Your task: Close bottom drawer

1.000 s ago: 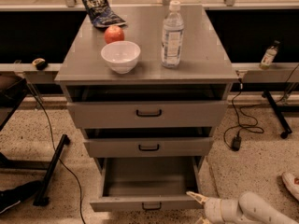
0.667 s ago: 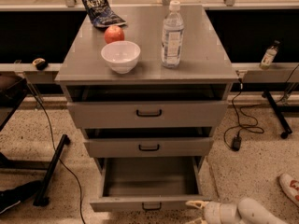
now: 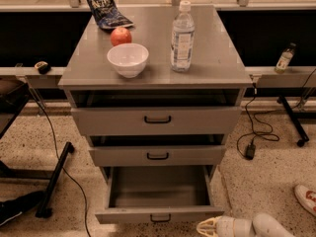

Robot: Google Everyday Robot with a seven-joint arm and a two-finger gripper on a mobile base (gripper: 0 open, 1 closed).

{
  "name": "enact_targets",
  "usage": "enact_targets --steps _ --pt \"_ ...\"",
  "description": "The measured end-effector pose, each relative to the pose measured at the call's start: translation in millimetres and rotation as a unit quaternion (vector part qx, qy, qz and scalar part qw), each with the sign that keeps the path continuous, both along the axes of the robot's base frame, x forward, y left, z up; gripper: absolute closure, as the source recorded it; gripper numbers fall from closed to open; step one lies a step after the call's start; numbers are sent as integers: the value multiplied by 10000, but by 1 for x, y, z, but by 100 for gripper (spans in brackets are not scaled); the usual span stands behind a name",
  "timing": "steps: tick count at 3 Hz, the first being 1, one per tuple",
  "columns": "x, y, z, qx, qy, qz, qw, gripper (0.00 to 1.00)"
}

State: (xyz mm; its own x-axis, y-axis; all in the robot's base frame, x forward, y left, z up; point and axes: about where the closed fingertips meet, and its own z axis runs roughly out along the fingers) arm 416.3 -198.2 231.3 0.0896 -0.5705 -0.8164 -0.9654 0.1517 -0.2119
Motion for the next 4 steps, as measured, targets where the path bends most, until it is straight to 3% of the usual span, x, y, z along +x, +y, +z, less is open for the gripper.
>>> enact_targets --steps 1,2,4 --pt "26 9 -42 -29 293 -483 9984 100" --pt "44 11 -82 -176 423 -995 9940 100" --pt "65 23 -126 -341 510 -1686 9838 100"
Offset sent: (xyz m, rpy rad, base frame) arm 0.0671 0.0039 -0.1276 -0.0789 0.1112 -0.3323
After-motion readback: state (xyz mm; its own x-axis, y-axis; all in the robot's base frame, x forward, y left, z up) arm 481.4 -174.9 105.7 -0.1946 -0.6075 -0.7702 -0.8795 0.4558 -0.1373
